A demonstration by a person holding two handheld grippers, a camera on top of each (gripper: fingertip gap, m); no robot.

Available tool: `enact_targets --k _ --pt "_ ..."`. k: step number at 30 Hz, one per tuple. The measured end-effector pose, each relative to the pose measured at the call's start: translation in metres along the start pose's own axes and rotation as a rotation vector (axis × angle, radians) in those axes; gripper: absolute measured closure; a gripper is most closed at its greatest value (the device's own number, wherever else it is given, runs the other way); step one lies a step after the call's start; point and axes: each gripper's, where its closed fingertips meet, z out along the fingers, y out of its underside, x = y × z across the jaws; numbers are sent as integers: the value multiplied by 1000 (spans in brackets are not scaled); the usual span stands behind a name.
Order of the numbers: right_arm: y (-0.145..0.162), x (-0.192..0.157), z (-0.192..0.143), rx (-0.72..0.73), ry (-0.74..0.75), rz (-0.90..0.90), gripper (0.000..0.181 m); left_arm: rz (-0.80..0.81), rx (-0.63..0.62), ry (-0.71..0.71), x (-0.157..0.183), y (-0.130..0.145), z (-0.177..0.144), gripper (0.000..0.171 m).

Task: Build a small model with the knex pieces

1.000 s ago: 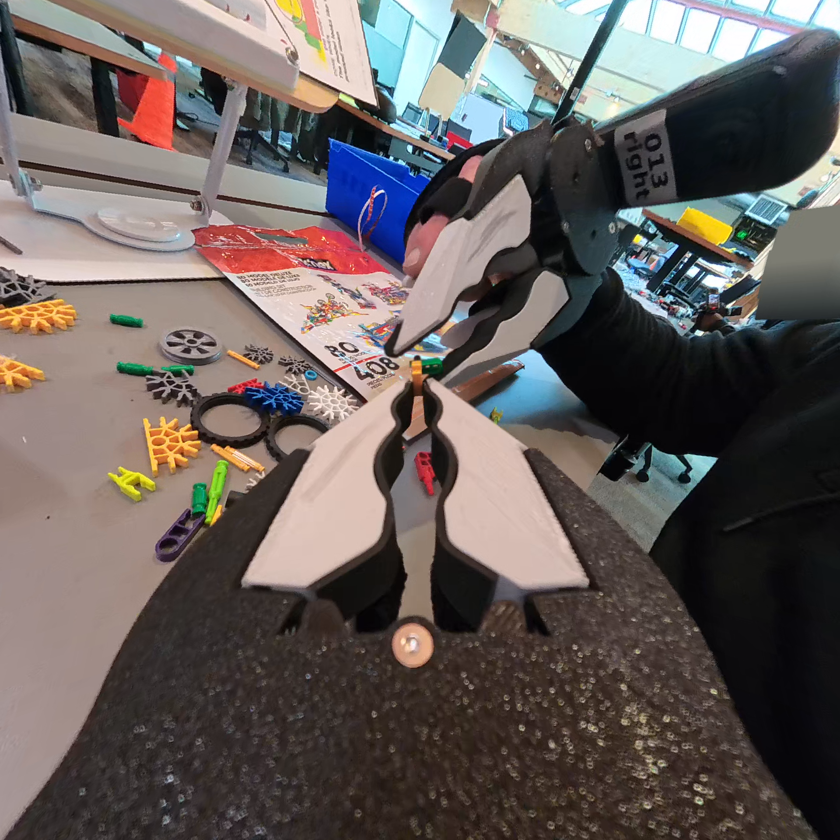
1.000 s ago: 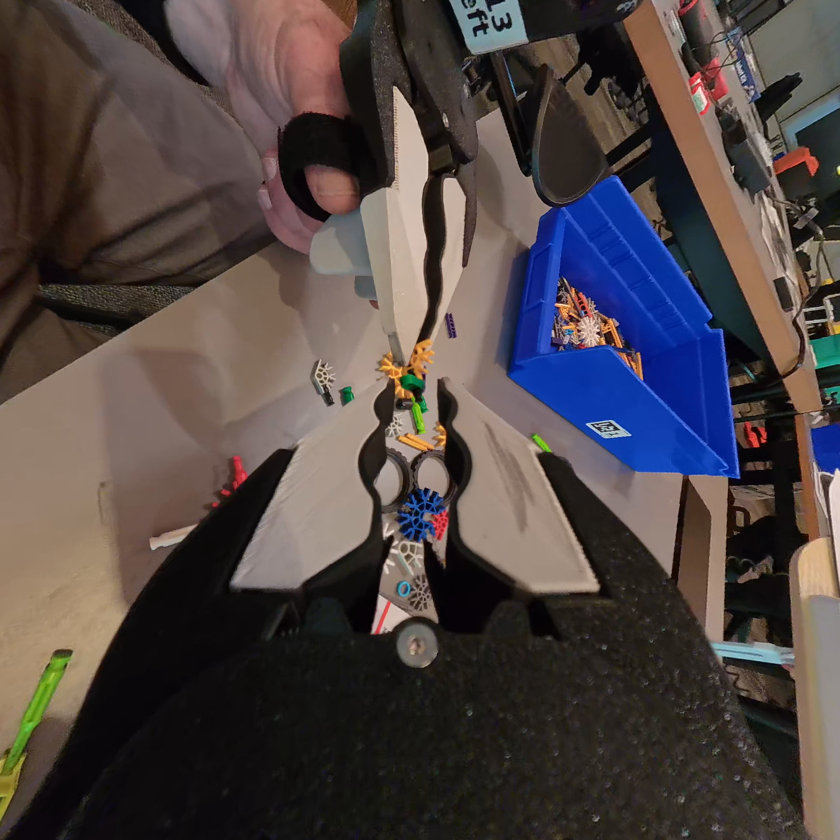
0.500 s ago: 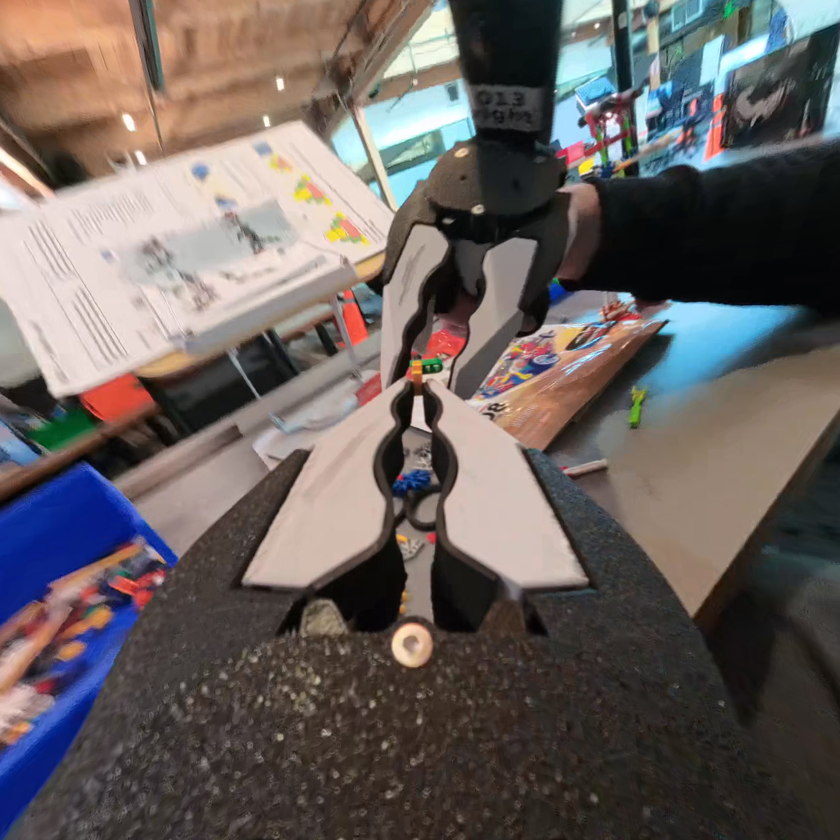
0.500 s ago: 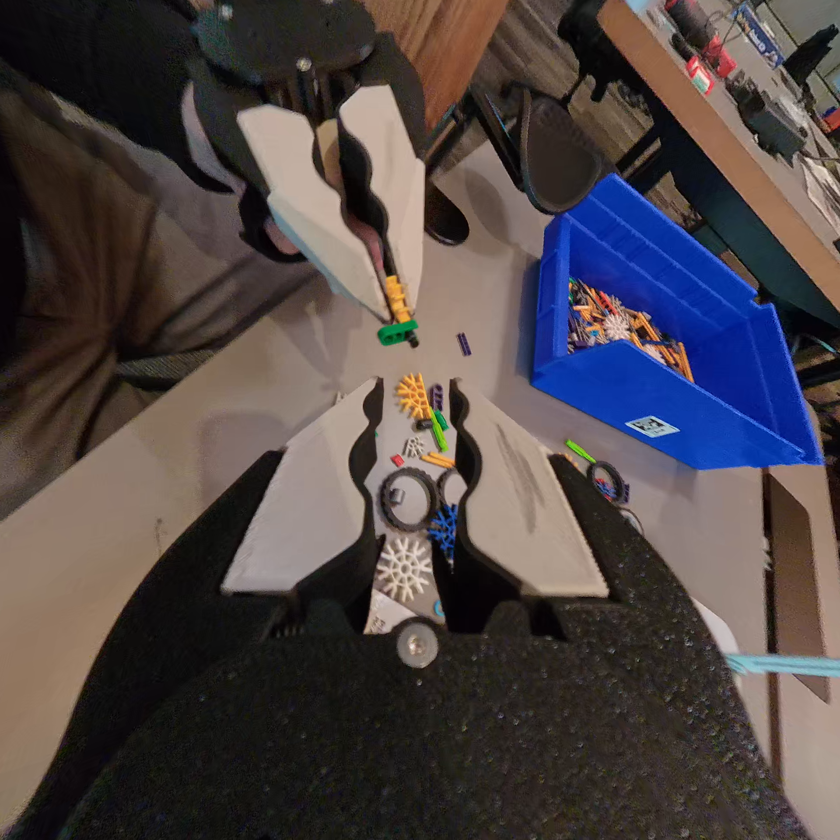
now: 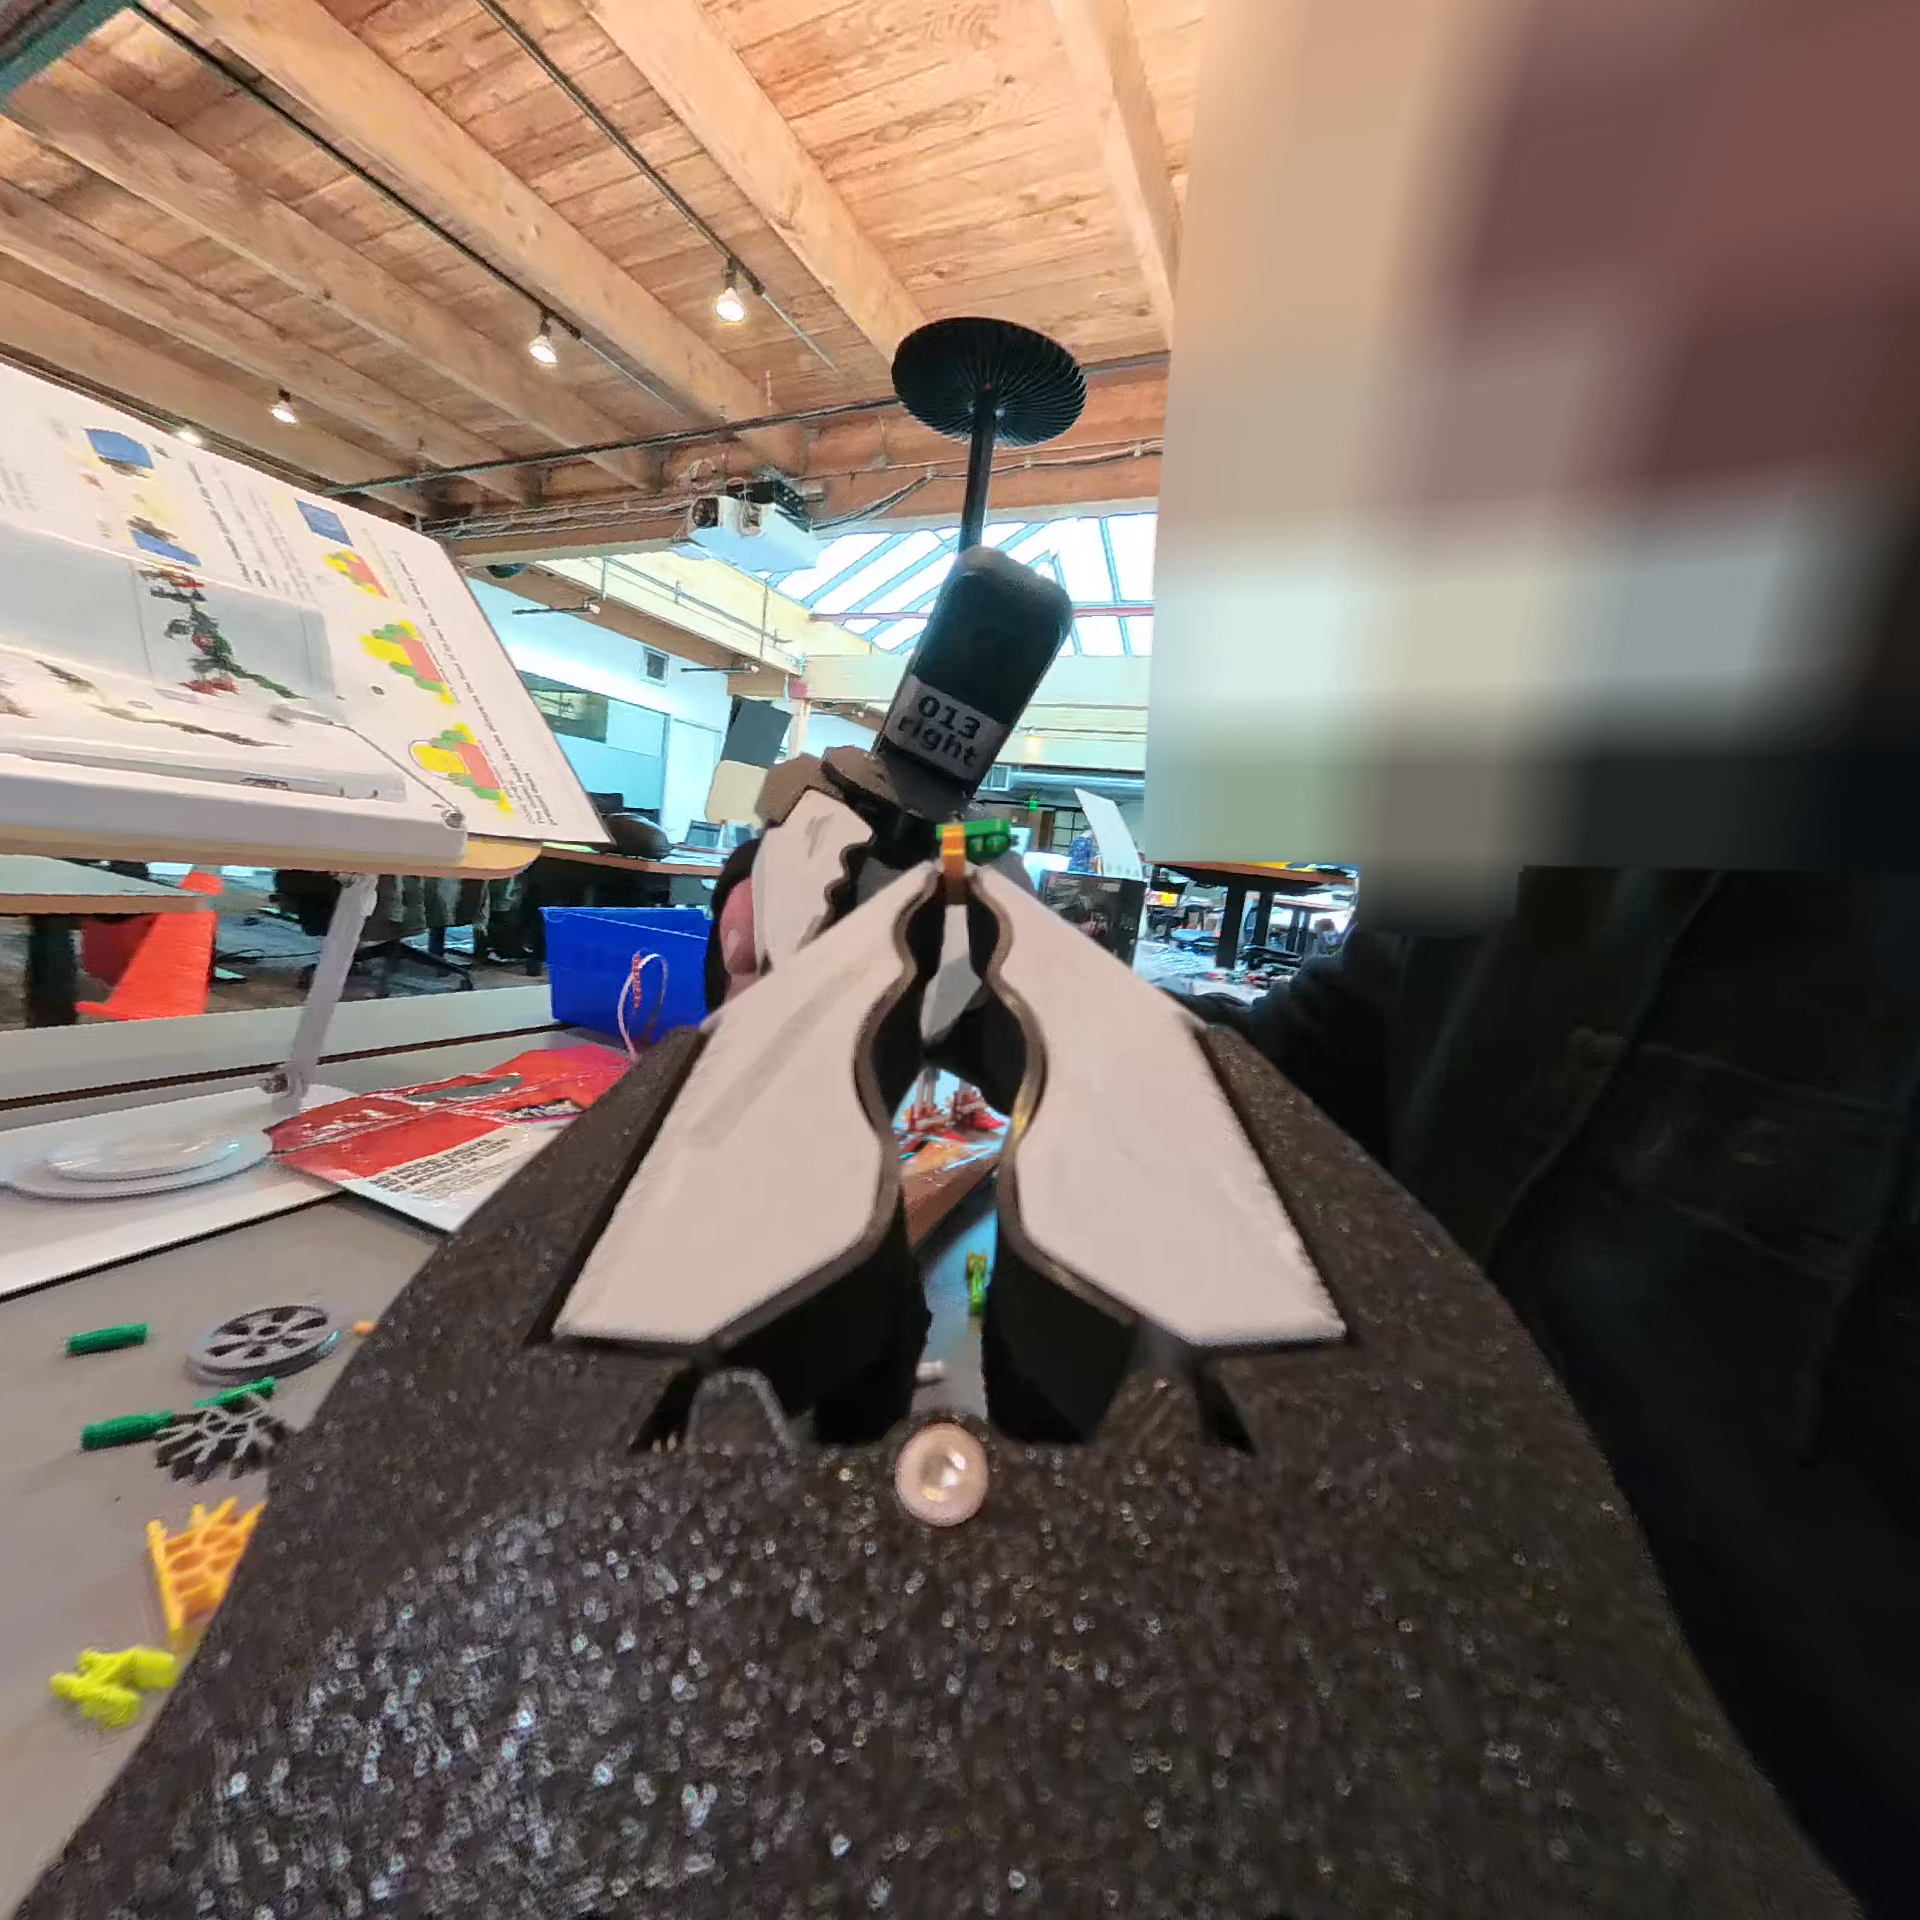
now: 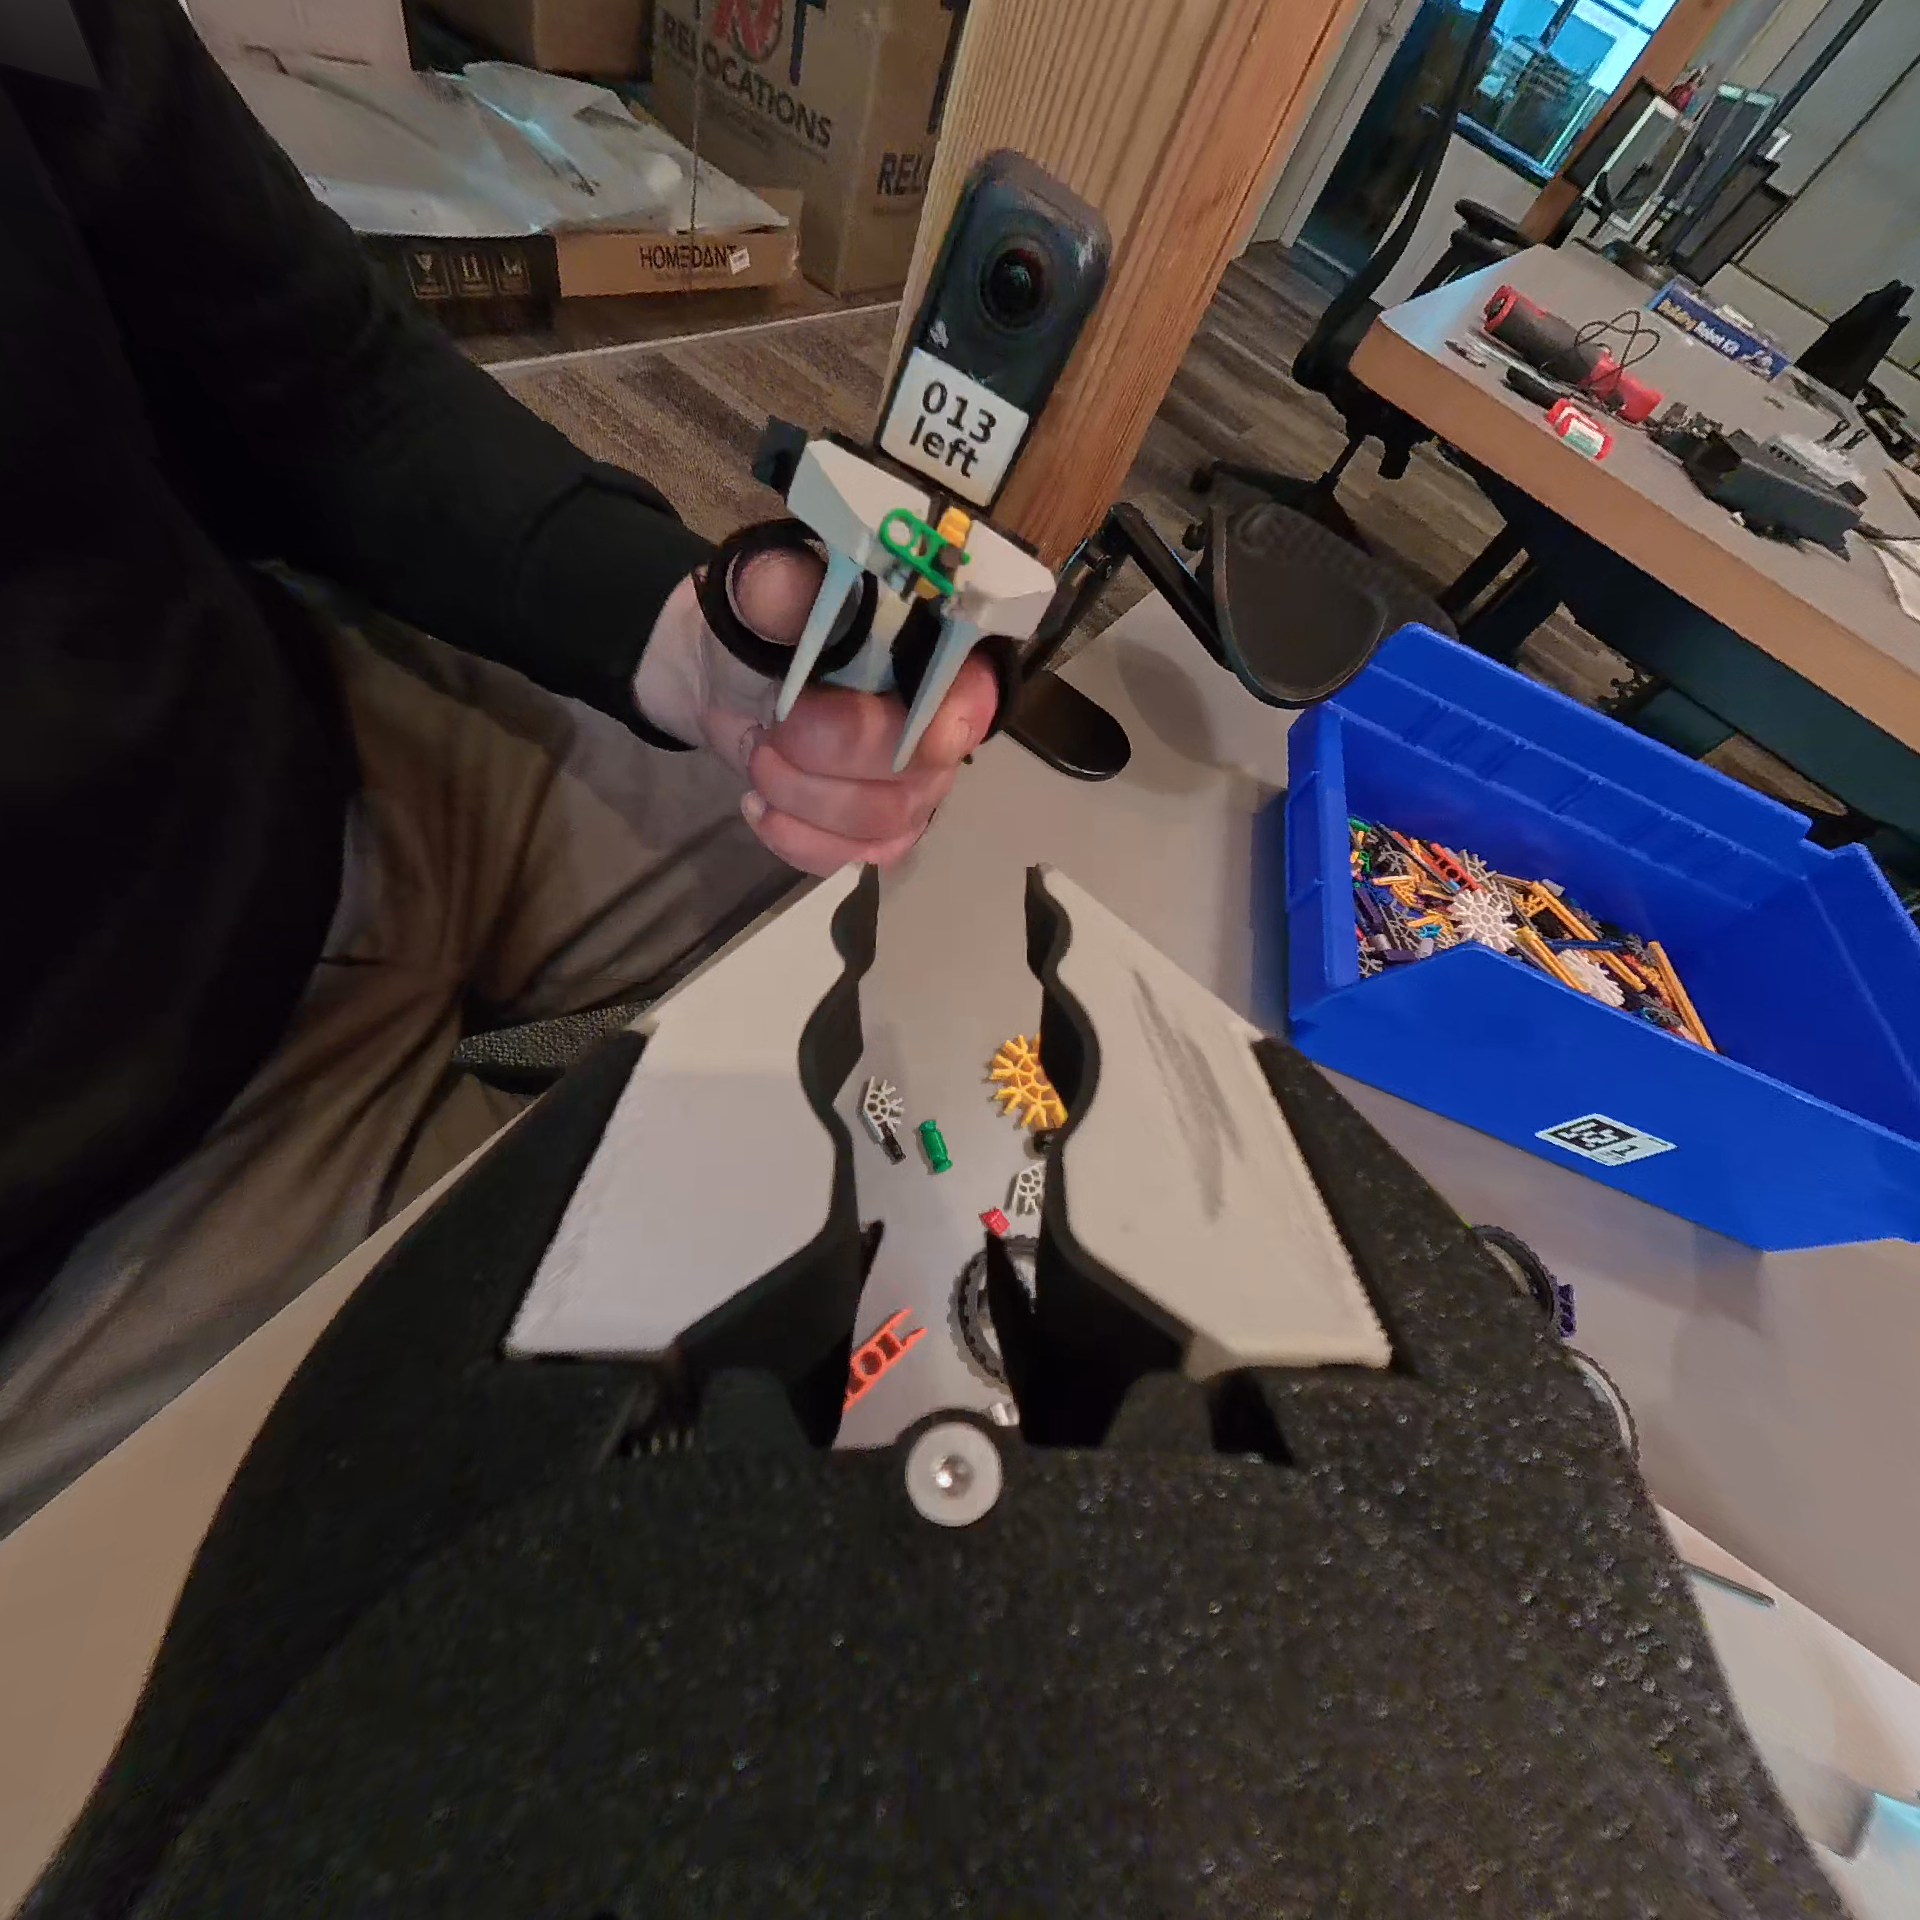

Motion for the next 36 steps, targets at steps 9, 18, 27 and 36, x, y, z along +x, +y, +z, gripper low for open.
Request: enact_targets --k 9,18,27,36 --pt "1 9 -12 3 25 2 157 -191 -387 99 7 54 -6 170" --pt "31 11 -6 -74 -7 57 157 -296 -1180 136 12 159 -42 170" --pt "37 8 -5 -86 -38 76 157 -388 -1363 79 -7 179 -49 161" --pt "49 3 -2 -136 -69 89 157 -188 -1305 -27 -26 163 -54 150"
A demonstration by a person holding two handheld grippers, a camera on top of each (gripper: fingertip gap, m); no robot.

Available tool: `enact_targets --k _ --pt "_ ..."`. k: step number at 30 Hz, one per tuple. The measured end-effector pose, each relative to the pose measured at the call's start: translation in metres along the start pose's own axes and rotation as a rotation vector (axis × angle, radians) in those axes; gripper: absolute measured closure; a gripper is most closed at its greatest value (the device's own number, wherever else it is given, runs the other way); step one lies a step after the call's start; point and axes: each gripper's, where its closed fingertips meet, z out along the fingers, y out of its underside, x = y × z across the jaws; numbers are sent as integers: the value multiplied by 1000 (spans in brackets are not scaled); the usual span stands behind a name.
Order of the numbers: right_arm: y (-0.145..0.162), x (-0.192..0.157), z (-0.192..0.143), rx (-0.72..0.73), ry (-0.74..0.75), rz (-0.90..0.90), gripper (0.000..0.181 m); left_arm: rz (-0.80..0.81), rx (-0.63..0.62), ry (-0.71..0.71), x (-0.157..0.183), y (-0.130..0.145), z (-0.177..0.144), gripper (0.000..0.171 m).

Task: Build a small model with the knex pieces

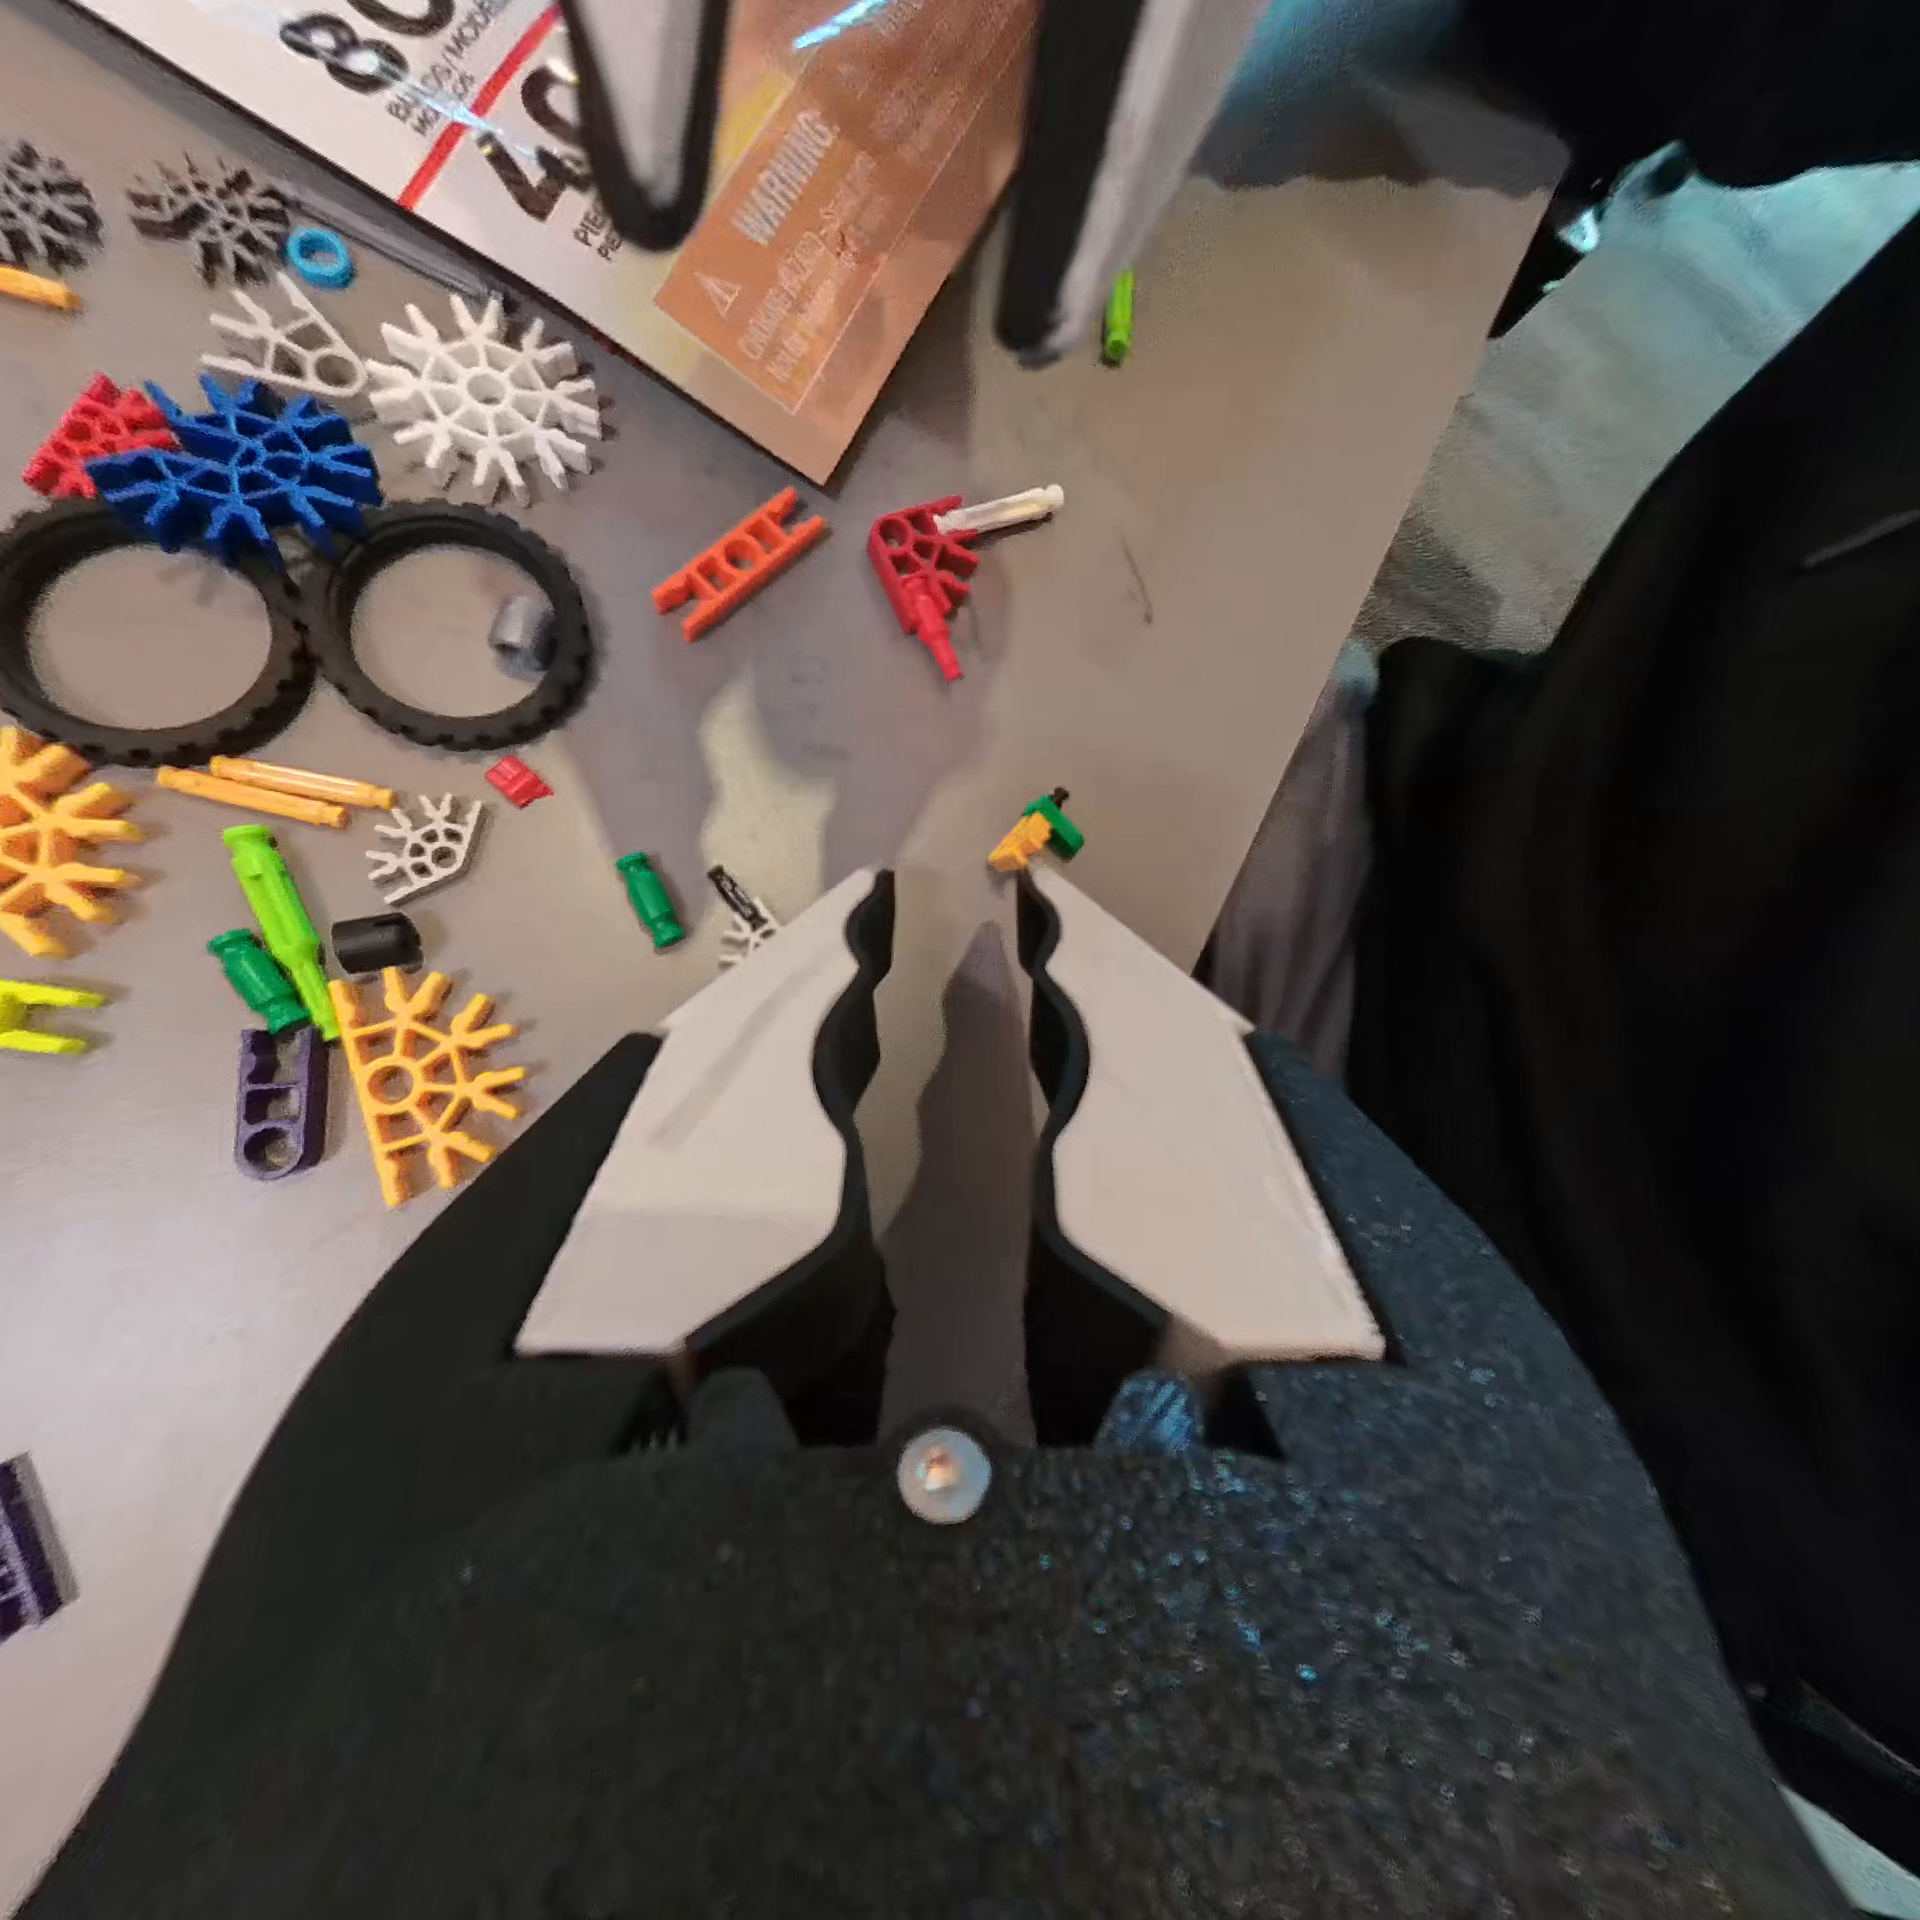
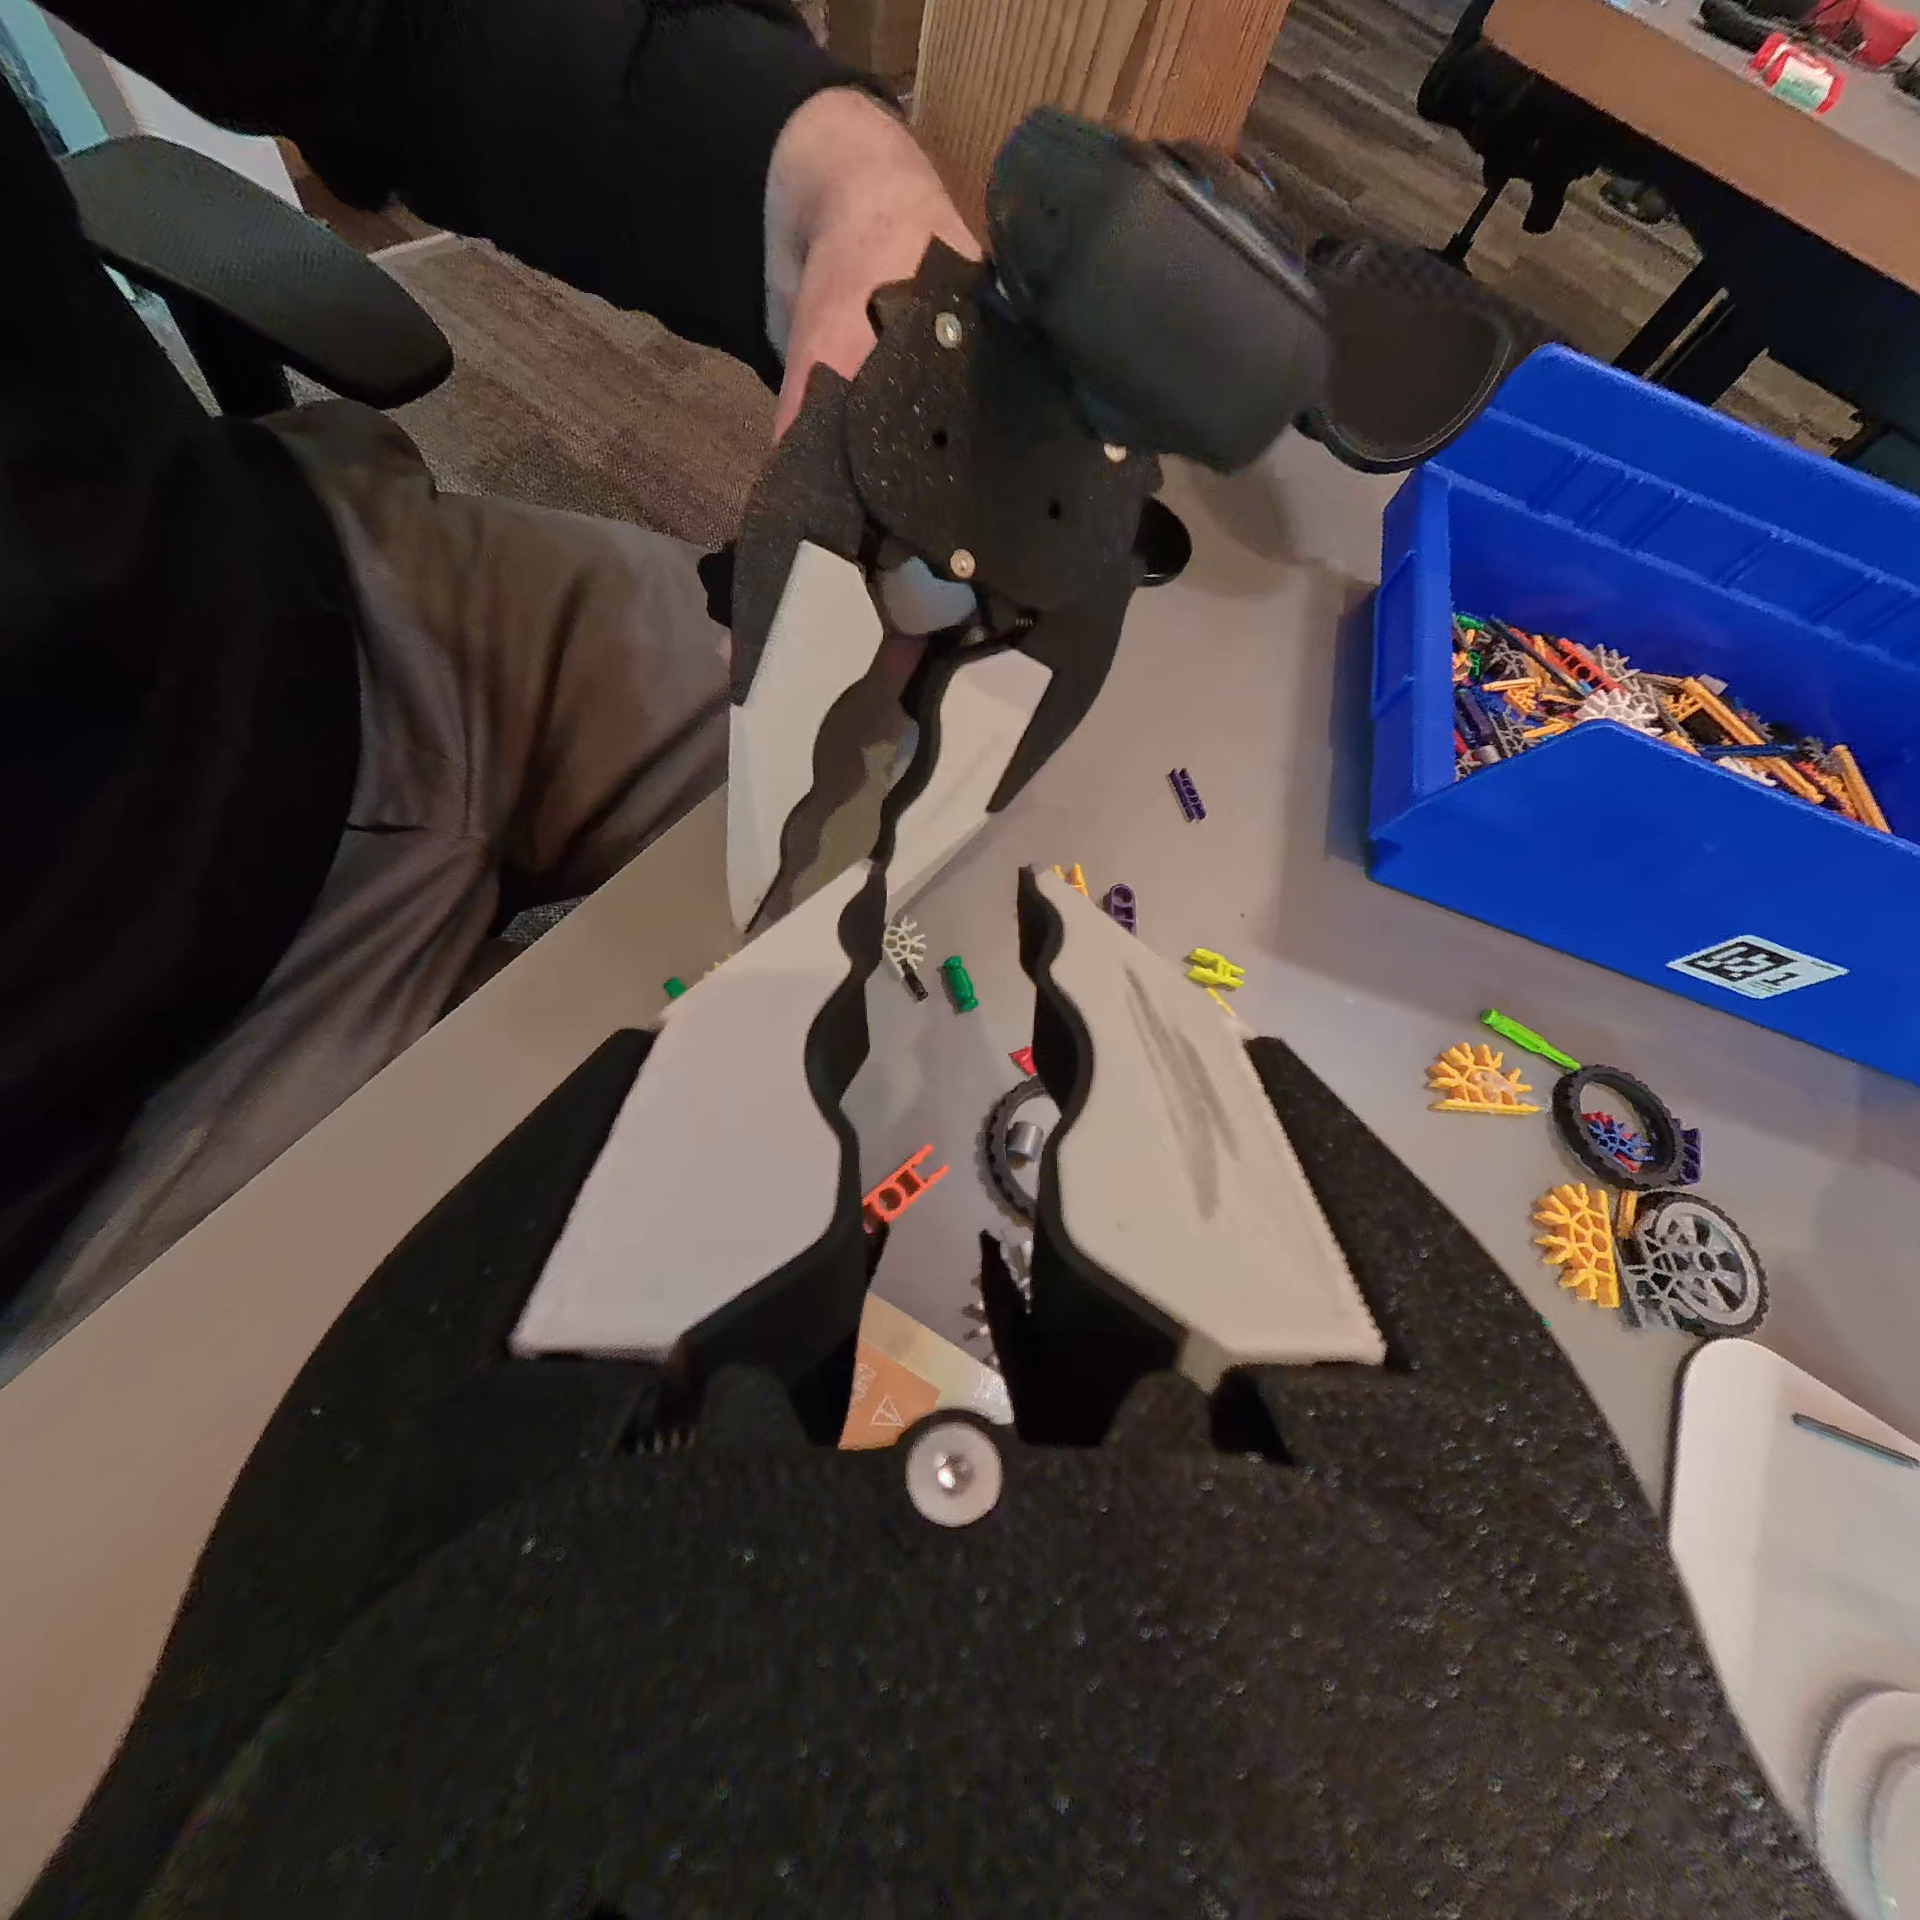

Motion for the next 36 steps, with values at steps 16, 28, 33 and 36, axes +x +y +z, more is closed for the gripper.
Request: enact_targets --k 16,28,33,36 --pt "29 -28 7 -163 -142 0 157 288 6 -87 12 -5 11 161" --pt "78 -82 26 -495 -359 -13 162 236 46 -263 16 4 20 159" --pt "81 -80 35 -517 -335 -34 179 257 69 -317 15 6 13 158" --pt "80 -78 35 -521 -319 -54 179 263 98 -368 10 7 5 158"
